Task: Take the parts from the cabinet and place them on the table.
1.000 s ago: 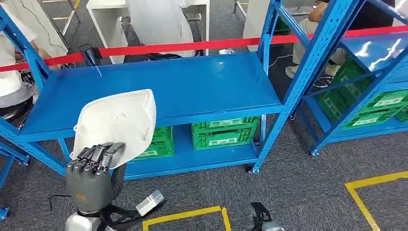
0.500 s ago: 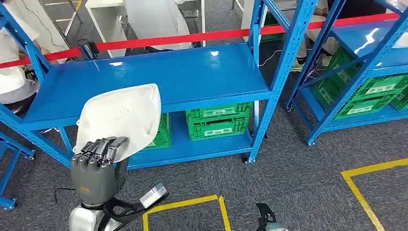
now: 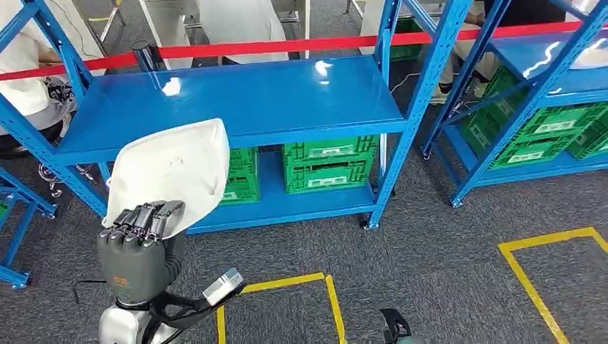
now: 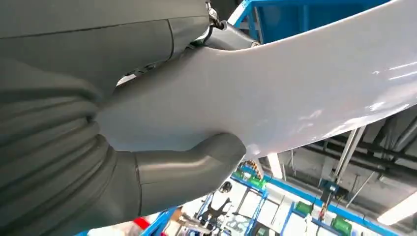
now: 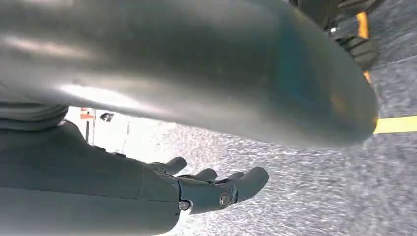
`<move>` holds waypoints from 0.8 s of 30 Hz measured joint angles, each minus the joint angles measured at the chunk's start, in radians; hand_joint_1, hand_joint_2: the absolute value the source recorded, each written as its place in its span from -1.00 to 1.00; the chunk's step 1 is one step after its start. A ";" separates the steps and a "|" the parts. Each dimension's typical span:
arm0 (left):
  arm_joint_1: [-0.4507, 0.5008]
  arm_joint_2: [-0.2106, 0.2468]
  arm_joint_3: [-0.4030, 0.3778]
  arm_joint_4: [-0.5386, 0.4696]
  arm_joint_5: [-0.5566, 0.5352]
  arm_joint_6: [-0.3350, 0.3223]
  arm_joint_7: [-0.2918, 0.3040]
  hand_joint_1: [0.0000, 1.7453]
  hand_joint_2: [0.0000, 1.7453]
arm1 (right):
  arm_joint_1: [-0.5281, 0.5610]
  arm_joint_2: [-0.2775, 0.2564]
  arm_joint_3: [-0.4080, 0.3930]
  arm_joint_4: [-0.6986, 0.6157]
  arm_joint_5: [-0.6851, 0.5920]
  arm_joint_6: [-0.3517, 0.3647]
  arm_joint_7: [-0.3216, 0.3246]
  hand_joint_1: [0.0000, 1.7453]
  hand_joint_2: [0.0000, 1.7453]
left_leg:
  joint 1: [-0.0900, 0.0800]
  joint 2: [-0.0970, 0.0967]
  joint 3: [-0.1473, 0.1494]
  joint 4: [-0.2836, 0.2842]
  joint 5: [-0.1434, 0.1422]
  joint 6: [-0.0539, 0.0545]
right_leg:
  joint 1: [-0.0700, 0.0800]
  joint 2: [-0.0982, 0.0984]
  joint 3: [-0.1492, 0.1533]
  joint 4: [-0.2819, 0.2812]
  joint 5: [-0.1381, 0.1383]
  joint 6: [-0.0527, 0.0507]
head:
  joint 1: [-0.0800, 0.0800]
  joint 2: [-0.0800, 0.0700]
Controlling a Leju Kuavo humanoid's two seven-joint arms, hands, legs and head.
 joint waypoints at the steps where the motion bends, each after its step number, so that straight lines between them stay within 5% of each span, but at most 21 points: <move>1: 0.001 0.000 0.001 0.000 -0.001 0.000 0.003 1.00 1.00 | -0.003 -0.001 0.000 0.000 -0.002 0.001 0.000 -1.00 -1.00 | 0.000 -0.001 -0.016 0.009 0.007 -0.004 | 0.000 -0.001 0.065 -0.086 0.010 -0.003 | 0.000 0.000; 2: 0.001 0.000 0.002 -0.001 -0.001 0.000 0.003 1.00 1.00 | -0.008 -0.002 0.000 0.000 -0.004 0.004 0.000 -1.00 -1.00 | -0.003 -0.001 -0.029 0.019 0.012 -0.010 | 0.002 -0.003 0.115 -0.170 -0.037 -0.007 | 0.000 0.000; 3: 0.002 0.000 0.002 -0.003 -0.003 0.000 0.004 1.00 1.00 | -0.010 -0.002 -0.001 0.000 -0.006 0.009 -0.001 -1.00 -1.00 | -0.004 0.000 -0.032 0.024 0.017 -0.015 | 0.009 -0.001 0.127 -0.191 -0.044 -0.012 | -0.002 0.000; 7: 0.006 0.002 0.003 -0.004 -0.004 0.000 0.013 1.00 1.00 | -0.010 0.001 -0.001 0.000 0.001 0.015 -0.001 -1.00 -1.00 | 0.000 -0.001 -0.037 0.019 0.037 -0.040 | 0.003 -0.006 0.101 -0.201 -0.012 -0.037 | 0.003 0.000; 9: 0.010 0.003 0.003 -0.004 -0.004 0.000 0.016 1.00 1.00 | -0.013 0.000 -0.001 0.000 0.005 0.017 0.000 -1.00 -1.00 | 0.005 -0.003 -0.066 0.092 -0.071 -0.054 | 0.002 -0.008 0.076 -0.202 0.009 -0.049 | -0.002 0.000; 11: 0.013 0.004 0.003 -0.003 -0.004 0.000 0.021 1.00 1.00 | -0.012 0.000 -0.001 0.000 0.009 0.016 0.000 -1.00 -1.00 | 0.012 -0.003 -0.094 0.233 -0.170 -0.063 | 0.003 -0.008 0.049 -0.201 0.032 -0.049 | -0.002 0.000; 12: 0.015 0.005 0.003 -0.003 -0.004 0.000 0.021 1.00 1.00 | -0.012 0.000 -0.001 0.000 0.009 0.015 0.000 -1.00 -1.00 | 0.014 -0.003 -0.099 0.289 -0.181 -0.066 | 0.003 -0.008 0.033 -0.200 0.044 -0.047 | -0.002 0.000; 13: 0.018 0.005 0.003 -0.003 -0.004 0.000 0.021 1.00 1.00 | -0.012 0.000 -0.001 0.000 0.008 0.014 0.000 -1.00 -1.00 | 0.016 -0.003 -0.088 0.309 -0.162 -0.067 | 0.003 -0.010 0.017 -0.199 0.055 -0.045 | -0.002 0.000; 14: 0.018 0.005 0.003 -0.002 -0.004 0.000 0.021 1.00 1.00 | -0.012 0.000 -0.001 0.000 0.007 0.013 0.000 -1.00 -1.00 | 0.017 -0.003 -0.059 0.288 -0.125 -0.065 | 0.003 -0.011 0.005 -0.198 0.068 -0.042 | -0.002 0.000; 16: 0.018 0.005 0.002 0.000 -0.004 0.000 0.024 1.00 1.00 | -0.012 0.000 -0.001 0.000 0.006 0.013 0.000 -1.00 -1.00 | 0.017 -0.004 0.049 0.157 -0.074 -0.057 | 0.003 -0.010 -0.020 -0.198 0.088 -0.036 | -0.002 0.000; 18: 0.015 0.005 -0.001 0.000 0.011 0.000 0.023 1.00 1.00 | -0.011 0.001 -0.001 0.000 0.006 0.011 0.000 -1.00 -1.00 | 0.009 -0.006 0.176 -0.022 -0.131 -0.044 | 0.004 -0.009 -0.030 -0.196 0.101 -0.025 | -0.002 0.000; 22: 0.014 0.005 -0.002 0.005 0.071 0.000 0.024 1.00 1.00 | -0.007 0.002 -0.001 0.000 0.014 0.010 -0.003 -1.00 -1.00 | 0.001 -0.006 0.159 -0.044 -0.108 -0.012 | -0.006 -0.012 -0.032 -0.208 0.131 0.006 | -0.004 0.000; 23: 0.013 0.005 -0.002 0.007 0.077 0.000 0.024 1.00 1.00 | -0.003 0.002 -0.001 0.000 0.014 0.010 -0.003 -1.00 -1.00 | 0.004 -0.005 0.154 -0.045 -0.099 -0.004 | -0.010 -0.006 -0.040 -0.189 0.110 0.007 | -0.002 0.000; 24: 0.013 0.004 -0.006 0.008 0.077 0.000 0.024 1.00 1.00 | -0.002 0.002 -0.001 0.000 0.014 0.009 -0.001 -1.00 -1.00 | 0.005 -0.006 0.143 -0.044 -0.091 0.005 | -0.008 -0.004 -0.062 -0.135 0.060 0.008 | -0.001 0.000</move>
